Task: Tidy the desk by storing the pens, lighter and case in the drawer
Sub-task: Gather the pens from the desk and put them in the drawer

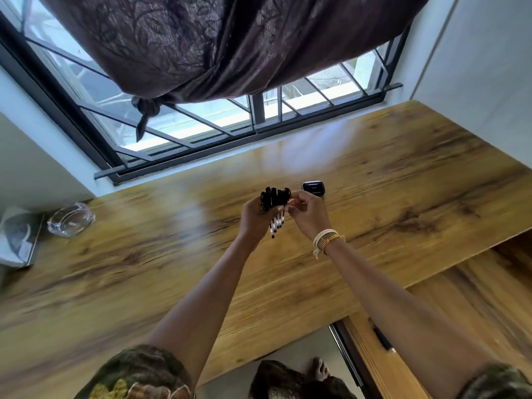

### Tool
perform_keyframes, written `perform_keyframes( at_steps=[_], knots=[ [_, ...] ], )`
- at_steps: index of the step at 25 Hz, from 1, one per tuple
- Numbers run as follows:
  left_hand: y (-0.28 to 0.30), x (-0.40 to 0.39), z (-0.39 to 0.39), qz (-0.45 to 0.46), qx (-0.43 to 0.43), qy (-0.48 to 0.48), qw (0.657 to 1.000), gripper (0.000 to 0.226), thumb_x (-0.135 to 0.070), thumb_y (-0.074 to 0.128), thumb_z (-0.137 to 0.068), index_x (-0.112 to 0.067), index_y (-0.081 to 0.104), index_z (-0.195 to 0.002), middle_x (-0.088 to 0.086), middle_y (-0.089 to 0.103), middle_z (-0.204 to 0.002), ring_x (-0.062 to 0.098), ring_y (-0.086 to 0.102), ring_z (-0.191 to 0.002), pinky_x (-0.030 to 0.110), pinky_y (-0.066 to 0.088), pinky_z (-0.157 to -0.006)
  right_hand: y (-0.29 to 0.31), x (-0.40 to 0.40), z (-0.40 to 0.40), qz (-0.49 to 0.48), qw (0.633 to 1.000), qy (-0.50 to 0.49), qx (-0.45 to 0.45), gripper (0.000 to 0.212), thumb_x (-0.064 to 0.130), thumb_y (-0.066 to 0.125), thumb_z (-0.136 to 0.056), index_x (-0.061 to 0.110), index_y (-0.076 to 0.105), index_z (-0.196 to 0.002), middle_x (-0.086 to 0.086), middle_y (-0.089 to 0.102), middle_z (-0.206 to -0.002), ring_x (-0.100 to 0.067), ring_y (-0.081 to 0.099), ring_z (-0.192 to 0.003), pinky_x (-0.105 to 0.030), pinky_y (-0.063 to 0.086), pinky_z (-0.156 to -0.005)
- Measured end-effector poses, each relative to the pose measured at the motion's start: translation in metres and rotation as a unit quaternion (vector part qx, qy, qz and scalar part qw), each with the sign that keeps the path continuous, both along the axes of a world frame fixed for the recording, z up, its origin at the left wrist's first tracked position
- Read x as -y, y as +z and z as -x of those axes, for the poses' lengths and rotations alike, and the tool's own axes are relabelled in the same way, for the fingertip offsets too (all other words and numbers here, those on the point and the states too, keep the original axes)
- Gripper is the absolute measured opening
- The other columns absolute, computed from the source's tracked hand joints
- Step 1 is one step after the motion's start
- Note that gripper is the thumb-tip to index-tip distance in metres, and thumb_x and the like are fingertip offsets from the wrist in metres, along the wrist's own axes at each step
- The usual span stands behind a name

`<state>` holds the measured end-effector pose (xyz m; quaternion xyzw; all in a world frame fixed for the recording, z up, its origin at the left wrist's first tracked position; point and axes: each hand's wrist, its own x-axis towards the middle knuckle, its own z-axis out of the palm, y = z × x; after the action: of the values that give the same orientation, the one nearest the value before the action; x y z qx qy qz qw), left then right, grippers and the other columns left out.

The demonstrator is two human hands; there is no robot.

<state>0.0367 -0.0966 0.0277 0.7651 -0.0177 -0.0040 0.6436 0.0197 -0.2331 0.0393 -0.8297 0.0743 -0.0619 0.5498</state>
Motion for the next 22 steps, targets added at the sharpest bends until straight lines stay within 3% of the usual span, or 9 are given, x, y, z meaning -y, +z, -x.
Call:
perform_keyframes(
  at_steps=[3, 7, 12, 16, 20, 22],
  knots=[
    [-0.015, -0.006, 0.002, -0.015, -0.006, 0.004, 1.000, 0.027, 0.001, 0.072, -0.080, -0.012, 0.070, -0.103, 0.009, 0.073, -0.100, 0.024, 0.069, -0.093, 0.050, 0.055, -0.086, -0.008, -0.004, 0.006, 0.044, 0.999, 0.006, -0.002, 0.021, 0.009, 0.070, -0.081, 0.016, 0.071, -0.101, -0.003, 0.072, -0.089, -0.017, 0.066, -0.082, -0.026, 0.052, -0.072],
    [-0.015, -0.007, 0.002, -0.017, -0.026, 0.000, 1.000, 0.030, 0.009, 0.069, -0.079, -0.012, 0.067, -0.100, 0.009, 0.071, -0.096, 0.022, 0.066, -0.087, 0.048, 0.054, -0.082, -0.014, -0.007, 0.006, 0.089, 0.995, 0.035, -0.008, 0.015, 0.014, 0.070, -0.084, 0.012, 0.073, -0.099, -0.003, 0.073, -0.091, -0.014, 0.066, -0.083, -0.012, 0.041, -0.062],
    [-0.014, -0.012, -0.002, -0.030, -0.024, -0.014, 0.999, 0.027, 0.009, 0.069, -0.079, -0.009, 0.066, -0.099, 0.008, 0.068, -0.093, 0.021, 0.062, -0.087, 0.050, 0.055, -0.082, -0.011, -0.008, 0.003, 0.089, 0.994, 0.062, -0.014, 0.017, 0.016, 0.071, -0.084, 0.013, 0.073, -0.100, -0.002, 0.075, -0.090, -0.010, 0.068, -0.086, -0.018, 0.048, -0.075],
    [-0.009, -0.017, -0.009, -0.033, 0.008, -0.033, 0.999, 0.021, 0.007, 0.067, -0.082, 0.005, 0.065, -0.103, 0.017, 0.068, -0.095, 0.022, 0.061, -0.087, 0.049, 0.055, -0.079, -0.004, -0.008, -0.003, 0.136, 0.987, 0.084, -0.001, 0.004, 0.014, 0.068, -0.086, 0.017, 0.068, -0.083, 0.006, 0.064, -0.072, -0.007, 0.057, -0.069, -0.004, 0.035, -0.055],
    [-0.011, -0.019, -0.004, 0.015, -0.030, -0.044, 0.998, 0.023, 0.006, 0.067, -0.083, -0.001, 0.064, -0.105, 0.015, 0.067, -0.095, 0.024, 0.062, -0.087, 0.046, 0.054, -0.078, -0.008, -0.008, -0.007, 0.147, 0.982, 0.117, -0.020, 0.025, 0.015, 0.069, -0.085, 0.030, 0.057, -0.069, 0.013, 0.056, -0.064, -0.007, 0.051, -0.064, -0.011, 0.032, -0.053],
    [-0.014, -0.020, 0.000, 0.037, -0.056, -0.053, 0.996, 0.024, 0.003, 0.069, -0.083, -0.005, 0.065, -0.106, 0.012, 0.067, -0.094, 0.025, 0.062, -0.088, 0.044, 0.053, -0.079, -0.011, -0.007, -0.008, 0.146, 0.978, 0.141, -0.044, 0.010, 0.019, 0.072, -0.083, 0.025, 0.069, -0.075, 0.008, 0.062, -0.067, -0.009, 0.055, -0.066, -0.019, 0.038, -0.057]
  ],
)
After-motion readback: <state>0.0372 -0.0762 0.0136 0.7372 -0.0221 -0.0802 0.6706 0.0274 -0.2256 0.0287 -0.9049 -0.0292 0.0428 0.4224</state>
